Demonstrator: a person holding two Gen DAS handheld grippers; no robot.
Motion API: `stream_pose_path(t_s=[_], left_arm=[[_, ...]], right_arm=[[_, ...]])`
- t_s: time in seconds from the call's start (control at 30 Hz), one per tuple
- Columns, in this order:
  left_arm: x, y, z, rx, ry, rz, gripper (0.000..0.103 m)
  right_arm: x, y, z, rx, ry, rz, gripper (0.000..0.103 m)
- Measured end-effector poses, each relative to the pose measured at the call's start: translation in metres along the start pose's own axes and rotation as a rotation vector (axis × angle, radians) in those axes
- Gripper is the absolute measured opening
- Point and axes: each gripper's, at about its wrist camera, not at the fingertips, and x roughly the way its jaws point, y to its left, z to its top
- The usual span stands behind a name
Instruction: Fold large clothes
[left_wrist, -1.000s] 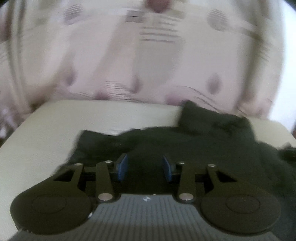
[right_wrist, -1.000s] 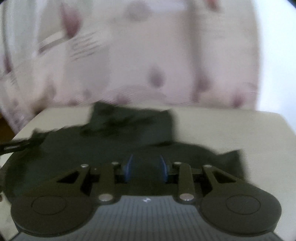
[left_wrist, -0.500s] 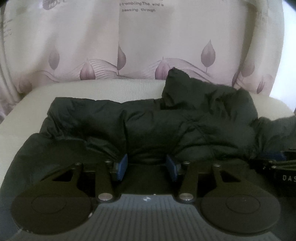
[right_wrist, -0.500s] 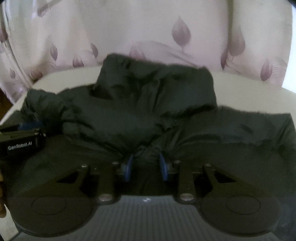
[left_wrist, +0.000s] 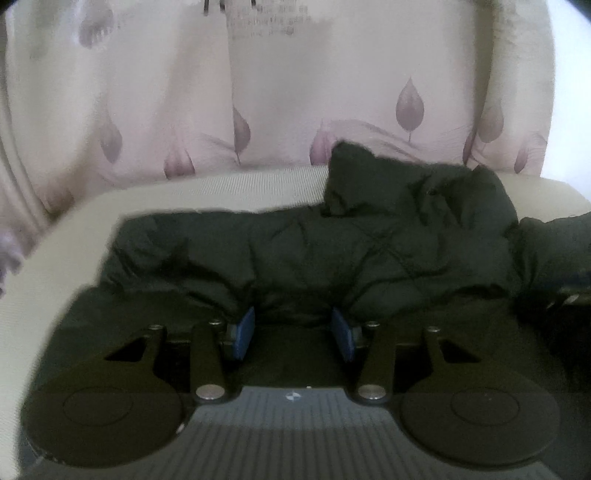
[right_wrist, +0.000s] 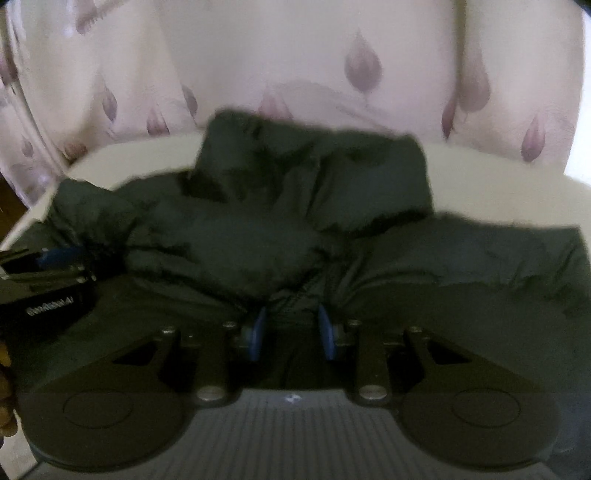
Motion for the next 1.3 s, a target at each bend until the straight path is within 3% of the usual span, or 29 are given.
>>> stream_pose_path(t_s=[0.1, 0.2, 0.37, 0.6, 0.83, 0.93, 1.07, 1.3], left_arm=[[-0.014, 0.011, -0.001, 0.004, -0.037, 0.021, 0.054], [-0.018, 0.029, -0.004, -0.034, -0.036, 0.041, 0.055], [-0.014, 0.043, -0.012, -0.077, 0.002, 0.041, 0.057], [0.000, 0.038, -0.013, -0.086, 0.068, 0.041, 0.057], [0.004, 0.037, -0.020, -0.081, 0.077, 0.041, 0.057], [0.000, 0.033, -0.017, -0.043, 0.060, 0.057, 0.057], [-0.023, 0.033, -0.015, 0.000, -0.021, 0.088, 0.057], [-0.047, 0.056, -0.029, -0.043, -0.057, 0.107, 0.061]], right_arm=[[-0.028, -0.005, -0.003, -0.030, -0.078, -0.045, 0.032], [-0.044, -0.016, -0.007, -0.072, -0.119, -0.154, 0.033], [-0.044, -0.048, -0.019, -0.043, -0.110, -0.248, 0.033], [-0.031, -0.052, -0.028, -0.048, -0.056, -0.278, 0.036], [-0.023, -0.061, -0.030, -0.016, -0.031, -0.248, 0.037], [-0.029, -0.063, -0.029, 0.004, -0.041, -0.230, 0.037], [-0.057, -0.067, -0.028, 0.023, -0.108, -0.243, 0.038], [-0.092, -0.079, -0.056, -0.016, -0.148, -0.320, 0.039]])
